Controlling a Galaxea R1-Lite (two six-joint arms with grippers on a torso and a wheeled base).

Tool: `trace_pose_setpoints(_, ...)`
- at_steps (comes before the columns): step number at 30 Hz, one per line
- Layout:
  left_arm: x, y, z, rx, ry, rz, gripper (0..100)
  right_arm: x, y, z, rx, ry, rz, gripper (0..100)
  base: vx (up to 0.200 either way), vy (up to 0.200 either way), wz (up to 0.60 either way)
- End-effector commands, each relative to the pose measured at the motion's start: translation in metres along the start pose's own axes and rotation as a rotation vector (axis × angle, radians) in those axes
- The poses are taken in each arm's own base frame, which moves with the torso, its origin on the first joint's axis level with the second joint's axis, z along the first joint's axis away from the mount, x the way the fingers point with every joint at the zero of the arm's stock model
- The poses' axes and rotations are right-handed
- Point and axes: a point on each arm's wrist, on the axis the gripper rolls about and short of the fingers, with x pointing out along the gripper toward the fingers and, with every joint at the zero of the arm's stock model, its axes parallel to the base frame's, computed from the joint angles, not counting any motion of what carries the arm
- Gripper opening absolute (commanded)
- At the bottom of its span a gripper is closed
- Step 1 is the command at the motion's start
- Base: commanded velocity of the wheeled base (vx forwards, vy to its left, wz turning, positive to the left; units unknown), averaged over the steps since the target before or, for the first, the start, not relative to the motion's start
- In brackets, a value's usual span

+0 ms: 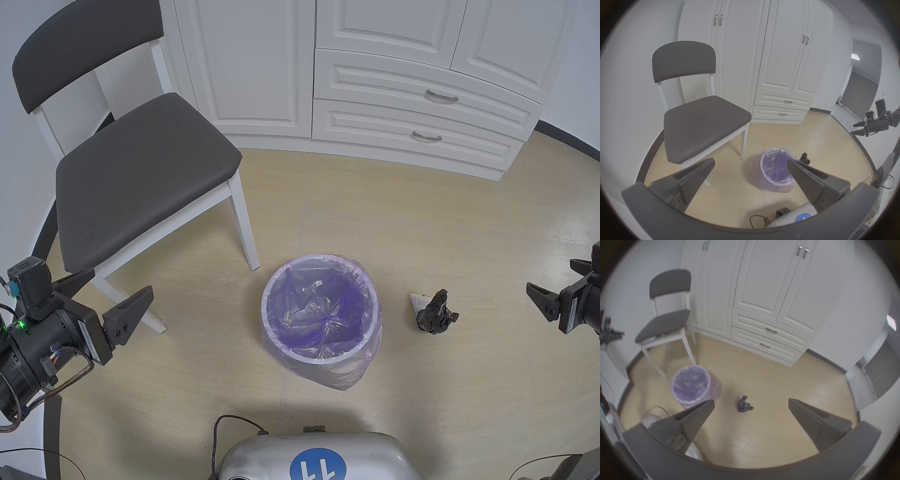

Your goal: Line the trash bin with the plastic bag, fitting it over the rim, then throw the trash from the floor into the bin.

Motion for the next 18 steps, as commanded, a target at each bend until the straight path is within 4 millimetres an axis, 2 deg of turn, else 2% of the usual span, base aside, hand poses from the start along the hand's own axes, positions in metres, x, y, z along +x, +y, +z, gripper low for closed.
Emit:
trace_pose_setpoints(1, 0.003, -0.001, 0.002, 0.004, 0.003, 0.011, 100, 0.016, -0.001, 0.012, 0.099, 0.041, 0.060, 100, 0.000, 0.000, 0.00)
trace_pose_setpoints(5, -0.002, 0.001, 0.005, -0.002, -0.022, 0.012, 100, 0.016, -0.007, 0.019, 0.167, 0.137, 0.123, 100, 0.000, 0.000, 0.00)
trace_pose_setpoints(10, -0.013, 0.004, 0.013, -0.012, -0.071, 0.014, 100, 0.011, -0.010, 0.024, 0.211, 0.131, 0.123, 100, 0.000, 0.000, 0.00)
trace_pose_setpoints(16, -0.031, 0.009, 0.022, -0.015, -0.081, 0.018, 100, -0.006, -0.016, 0.026, 0.211, 0.100, 0.113, 100, 0.000, 0.000, 0.00)
trace_pose_setpoints(18, -0.036, 0.010, 0.025, -0.017, -0.081, 0.018, 100, -0.020, -0.020, 0.029, 0.200, 0.076, 0.103, 100, 0.000, 0.000, 0.00)
